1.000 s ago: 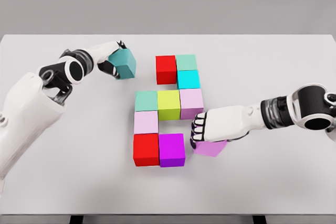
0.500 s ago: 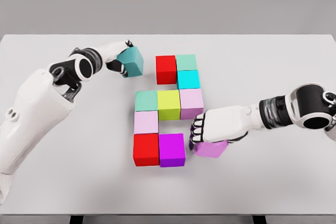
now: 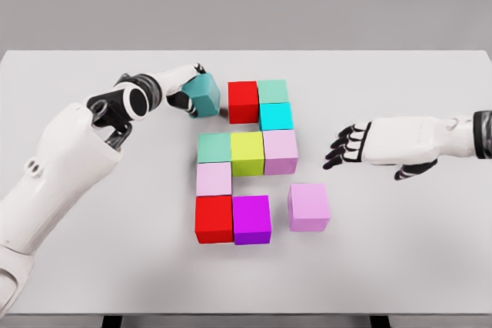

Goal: Assemble the squares on the desktop into the number 2

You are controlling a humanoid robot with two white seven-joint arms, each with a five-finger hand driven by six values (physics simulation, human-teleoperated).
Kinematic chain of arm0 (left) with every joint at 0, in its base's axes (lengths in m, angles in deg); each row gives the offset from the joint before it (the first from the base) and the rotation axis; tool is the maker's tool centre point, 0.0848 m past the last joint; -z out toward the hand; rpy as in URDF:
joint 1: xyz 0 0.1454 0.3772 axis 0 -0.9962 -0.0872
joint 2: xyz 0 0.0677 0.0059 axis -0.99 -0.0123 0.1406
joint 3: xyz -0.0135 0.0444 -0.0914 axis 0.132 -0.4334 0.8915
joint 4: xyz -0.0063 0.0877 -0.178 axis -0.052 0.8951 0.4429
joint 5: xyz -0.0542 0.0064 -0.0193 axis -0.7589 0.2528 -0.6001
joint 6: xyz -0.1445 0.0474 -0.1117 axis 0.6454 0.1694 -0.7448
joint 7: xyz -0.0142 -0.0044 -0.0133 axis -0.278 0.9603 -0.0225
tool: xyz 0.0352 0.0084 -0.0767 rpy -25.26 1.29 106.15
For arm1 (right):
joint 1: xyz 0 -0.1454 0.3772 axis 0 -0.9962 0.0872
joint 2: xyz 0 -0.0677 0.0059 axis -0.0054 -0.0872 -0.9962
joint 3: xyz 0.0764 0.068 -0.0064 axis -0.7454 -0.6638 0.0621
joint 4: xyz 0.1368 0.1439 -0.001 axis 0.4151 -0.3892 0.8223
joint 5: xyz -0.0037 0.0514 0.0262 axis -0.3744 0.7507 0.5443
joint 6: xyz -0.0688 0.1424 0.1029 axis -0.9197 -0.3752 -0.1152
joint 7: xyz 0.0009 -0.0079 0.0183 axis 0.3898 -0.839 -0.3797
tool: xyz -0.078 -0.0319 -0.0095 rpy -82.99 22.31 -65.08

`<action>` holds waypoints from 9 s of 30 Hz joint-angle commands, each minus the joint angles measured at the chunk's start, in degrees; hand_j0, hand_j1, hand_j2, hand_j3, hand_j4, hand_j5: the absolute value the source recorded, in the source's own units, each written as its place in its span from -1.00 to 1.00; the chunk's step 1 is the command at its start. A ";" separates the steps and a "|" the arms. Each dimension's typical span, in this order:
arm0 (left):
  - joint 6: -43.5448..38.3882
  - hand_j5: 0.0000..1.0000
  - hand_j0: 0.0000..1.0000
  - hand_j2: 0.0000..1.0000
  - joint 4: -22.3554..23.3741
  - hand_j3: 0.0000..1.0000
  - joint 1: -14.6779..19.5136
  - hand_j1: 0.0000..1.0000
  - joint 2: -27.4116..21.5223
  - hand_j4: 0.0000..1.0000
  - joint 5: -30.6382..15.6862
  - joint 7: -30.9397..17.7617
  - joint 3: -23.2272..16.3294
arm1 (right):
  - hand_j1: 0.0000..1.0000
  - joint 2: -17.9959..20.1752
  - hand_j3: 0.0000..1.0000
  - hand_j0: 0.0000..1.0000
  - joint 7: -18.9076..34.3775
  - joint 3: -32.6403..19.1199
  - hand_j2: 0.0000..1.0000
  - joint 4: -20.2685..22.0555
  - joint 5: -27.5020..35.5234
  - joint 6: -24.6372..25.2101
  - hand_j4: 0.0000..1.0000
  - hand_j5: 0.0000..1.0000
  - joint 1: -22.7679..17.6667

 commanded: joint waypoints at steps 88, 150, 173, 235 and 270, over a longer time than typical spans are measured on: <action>0.13 0.91 0.91 0.91 5.43 0.91 2.20 0.91 4.47 0.91 1.92 0.12 0.53 | 1.00 -2.82 1.00 1.00 -0.03 4.26 1.00 0.00 -5.69 0.16 1.00 1.00 -2.90; 0.13 0.98 0.98 0.98 -2.57 0.98 -2.02 0.98 -4.31 0.98 0.16 0.12 2.55 | 1.00 -4.40 1.00 1.00 -0.03 -21.40 1.00 -17.49 19.88 0.16 1.00 1.00 -23.29; 0.13 0.98 0.98 0.98 -8.63 0.98 0.88 0.98 -17.32 0.98 -6.43 0.12 -11.95 | 1.00 -3.70 1.00 1.00 -0.03 -21.58 1.00 -15.47 19.71 0.16 1.00 1.00 -24.34; 0.13 0.99 0.99 0.99 -11.45 0.99 0.53 0.99 -13.28 0.99 -2.21 0.12 -13.53 | 1.00 -4.05 1.00 1.00 -0.03 -21.58 1.00 -15.64 18.83 0.16 1.00 1.00 -24.43; 1.81 1.00 1.00 1.00 -14.26 1.00 -1.05 1.00 -23.91 1.00 -3.09 0.12 -8.00 | 1.00 -4.23 1.00 1.00 -0.03 -21.58 1.00 -15.73 18.30 0.16 1.00 1.00 -24.34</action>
